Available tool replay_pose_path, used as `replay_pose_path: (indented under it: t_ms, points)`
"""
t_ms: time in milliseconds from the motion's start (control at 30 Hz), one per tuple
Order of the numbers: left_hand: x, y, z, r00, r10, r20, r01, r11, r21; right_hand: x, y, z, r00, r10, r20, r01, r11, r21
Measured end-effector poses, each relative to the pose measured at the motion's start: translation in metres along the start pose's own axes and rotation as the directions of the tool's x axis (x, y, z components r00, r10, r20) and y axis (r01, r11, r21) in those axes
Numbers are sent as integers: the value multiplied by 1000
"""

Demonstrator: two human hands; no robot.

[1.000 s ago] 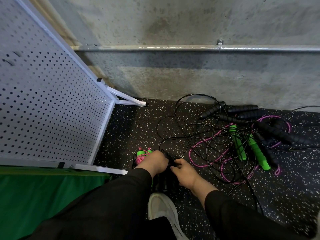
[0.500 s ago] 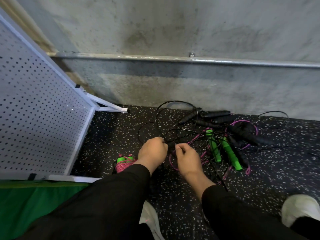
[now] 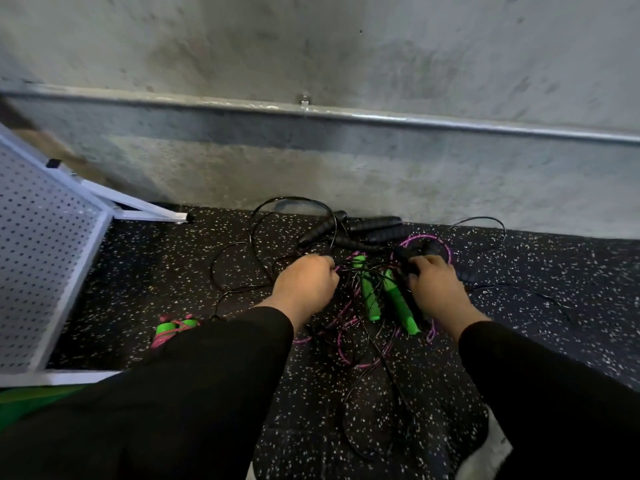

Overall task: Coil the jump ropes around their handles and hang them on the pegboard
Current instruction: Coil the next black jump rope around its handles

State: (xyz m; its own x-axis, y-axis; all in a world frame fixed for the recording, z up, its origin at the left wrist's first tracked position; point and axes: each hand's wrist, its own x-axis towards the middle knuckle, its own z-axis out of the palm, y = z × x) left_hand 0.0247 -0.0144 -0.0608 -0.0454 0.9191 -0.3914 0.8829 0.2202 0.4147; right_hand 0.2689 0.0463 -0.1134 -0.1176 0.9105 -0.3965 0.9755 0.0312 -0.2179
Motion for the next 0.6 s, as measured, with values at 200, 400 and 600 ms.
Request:
replay_pose_path:
  t_ms: [200,400,600]
  points:
    - [18,11,13,1000,25,11,-25,1000,-10,36,16,3,939,126,319,-75,983,-166]
    - [12,13,10,999,31,-9,-31,1000,0,42,13,-2,985,70,160,-56,995,-88]
    - [-5,33,-28,989,67,-135,-71,997,-32,20,-26,-61,997,76,20,-79,962,261]
